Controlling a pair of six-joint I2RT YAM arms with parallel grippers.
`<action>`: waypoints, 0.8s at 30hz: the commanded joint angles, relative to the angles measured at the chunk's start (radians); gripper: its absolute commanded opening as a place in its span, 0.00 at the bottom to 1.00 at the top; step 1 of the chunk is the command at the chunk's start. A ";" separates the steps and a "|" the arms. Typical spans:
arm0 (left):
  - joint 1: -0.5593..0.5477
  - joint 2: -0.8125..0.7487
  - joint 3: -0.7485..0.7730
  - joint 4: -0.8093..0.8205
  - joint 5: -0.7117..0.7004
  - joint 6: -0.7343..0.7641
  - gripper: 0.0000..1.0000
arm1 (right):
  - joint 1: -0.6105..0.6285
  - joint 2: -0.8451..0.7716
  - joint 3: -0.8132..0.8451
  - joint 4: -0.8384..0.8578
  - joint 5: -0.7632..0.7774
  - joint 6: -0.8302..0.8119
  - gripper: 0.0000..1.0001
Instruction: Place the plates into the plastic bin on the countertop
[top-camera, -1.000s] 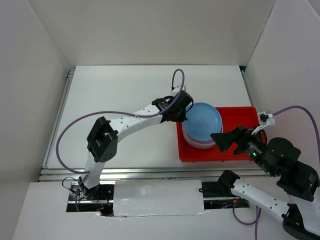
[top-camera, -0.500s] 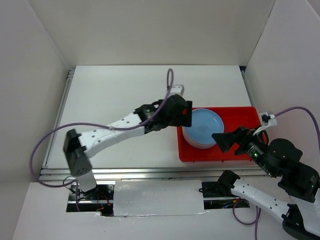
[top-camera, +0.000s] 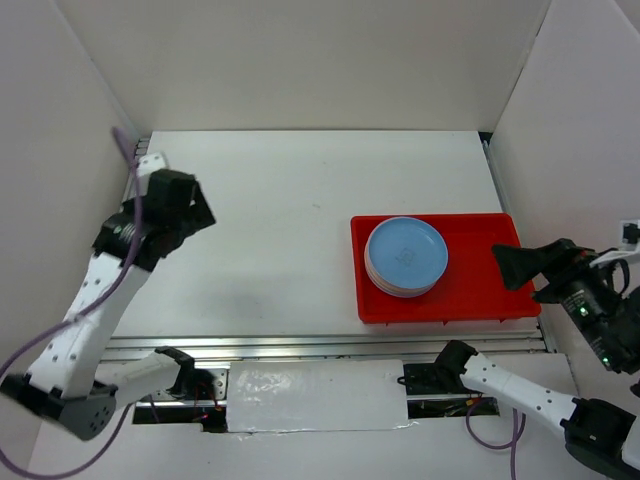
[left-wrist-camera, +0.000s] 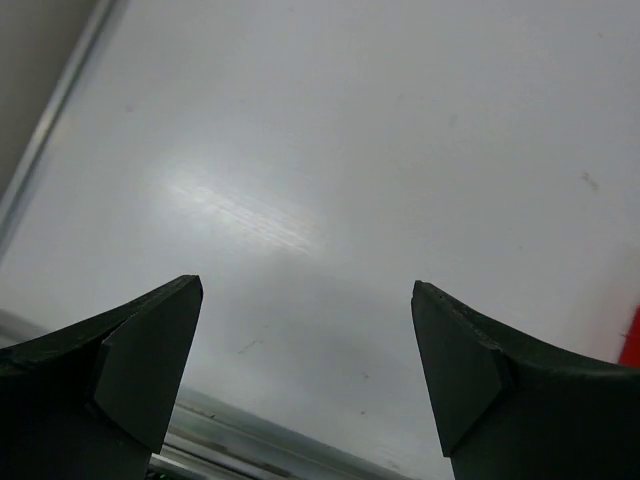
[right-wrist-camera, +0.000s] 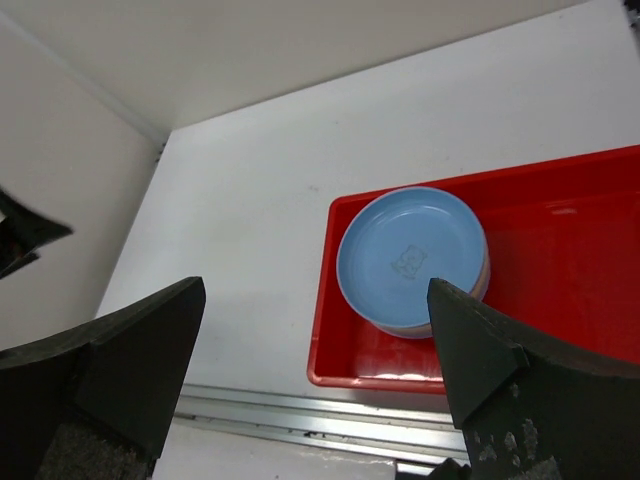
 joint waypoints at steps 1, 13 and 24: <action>0.089 -0.215 -0.043 -0.085 -0.034 0.055 0.99 | -0.034 -0.006 0.069 -0.135 0.074 -0.052 1.00; 0.165 -0.692 -0.032 -0.316 -0.022 0.068 0.99 | -0.151 -0.219 0.028 -0.187 -0.058 -0.089 1.00; 0.160 -0.783 -0.097 -0.299 0.053 0.042 0.99 | -0.174 -0.253 -0.006 -0.187 -0.126 -0.084 1.00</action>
